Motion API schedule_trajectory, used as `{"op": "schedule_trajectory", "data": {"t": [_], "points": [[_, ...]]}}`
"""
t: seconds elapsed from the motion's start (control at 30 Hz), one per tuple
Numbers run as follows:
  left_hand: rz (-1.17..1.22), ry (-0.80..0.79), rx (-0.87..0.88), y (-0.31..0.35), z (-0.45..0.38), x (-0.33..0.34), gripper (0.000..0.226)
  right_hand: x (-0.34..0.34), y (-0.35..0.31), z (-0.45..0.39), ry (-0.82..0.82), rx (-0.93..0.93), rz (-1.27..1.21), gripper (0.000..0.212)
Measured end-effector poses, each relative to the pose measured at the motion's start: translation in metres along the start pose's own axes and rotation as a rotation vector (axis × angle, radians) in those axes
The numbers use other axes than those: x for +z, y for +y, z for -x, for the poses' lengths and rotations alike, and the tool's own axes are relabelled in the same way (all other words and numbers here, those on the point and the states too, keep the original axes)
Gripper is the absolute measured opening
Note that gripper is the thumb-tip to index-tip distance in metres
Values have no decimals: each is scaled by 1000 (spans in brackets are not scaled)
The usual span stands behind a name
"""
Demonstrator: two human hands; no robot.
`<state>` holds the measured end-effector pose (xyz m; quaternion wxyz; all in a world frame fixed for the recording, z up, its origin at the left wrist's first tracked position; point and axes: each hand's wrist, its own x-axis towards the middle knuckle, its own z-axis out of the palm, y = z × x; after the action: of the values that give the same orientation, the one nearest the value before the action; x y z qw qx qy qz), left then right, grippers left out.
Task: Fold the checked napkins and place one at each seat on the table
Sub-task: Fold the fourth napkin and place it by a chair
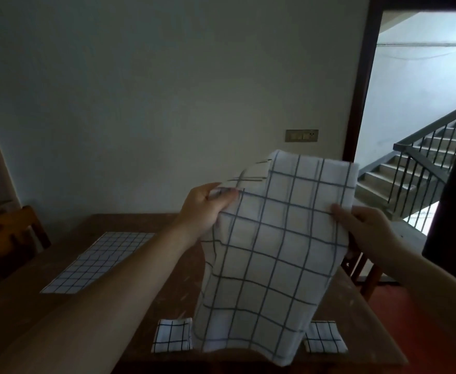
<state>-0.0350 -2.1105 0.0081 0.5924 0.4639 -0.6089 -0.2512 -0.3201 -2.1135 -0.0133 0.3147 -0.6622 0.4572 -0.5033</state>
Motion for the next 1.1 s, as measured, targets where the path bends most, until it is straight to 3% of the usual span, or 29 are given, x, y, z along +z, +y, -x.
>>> {"op": "schedule_trajectory", "data": {"t": [0.07,0.13,0.2,0.3,0.4,0.47,0.53,0.63,0.77,0.83,0.9,0.97,1.1], "points": [[-10,49,0,-3,-4,-1,19,-1,5,1,-149,6,-12,69],[-3,68,-49,-8,-9,-5,23,1,9,6,-298,4,106,64],[-4,47,-84,-13,-12,-8,23,1,15,7,-311,-5,112,60],[-23,70,-125,-16,-9,-7,44,-2,16,6,-297,80,-96,72],[27,83,-177,-17,-8,-8,35,3,12,7,-296,69,-94,53],[87,-35,-263,-23,-6,-14,25,4,8,6,-220,98,-189,38],[175,-207,-386,-28,1,-19,34,3,4,2,-145,165,-290,38],[241,-410,-528,-37,17,-18,15,0,9,-5,-58,246,-342,31],[329,-278,-572,-47,23,-10,16,0,18,1,-107,413,-304,30],[306,-213,-542,-50,24,-7,16,2,21,4,-108,406,-239,32],[267,-187,-492,-52,27,-3,14,4,26,5,-10,382,-230,53],[240,-132,-461,-54,28,-2,14,7,28,8,-29,365,-233,75],[195,-85,-425,-53,27,-3,13,10,30,13,-39,283,-213,83]]}}
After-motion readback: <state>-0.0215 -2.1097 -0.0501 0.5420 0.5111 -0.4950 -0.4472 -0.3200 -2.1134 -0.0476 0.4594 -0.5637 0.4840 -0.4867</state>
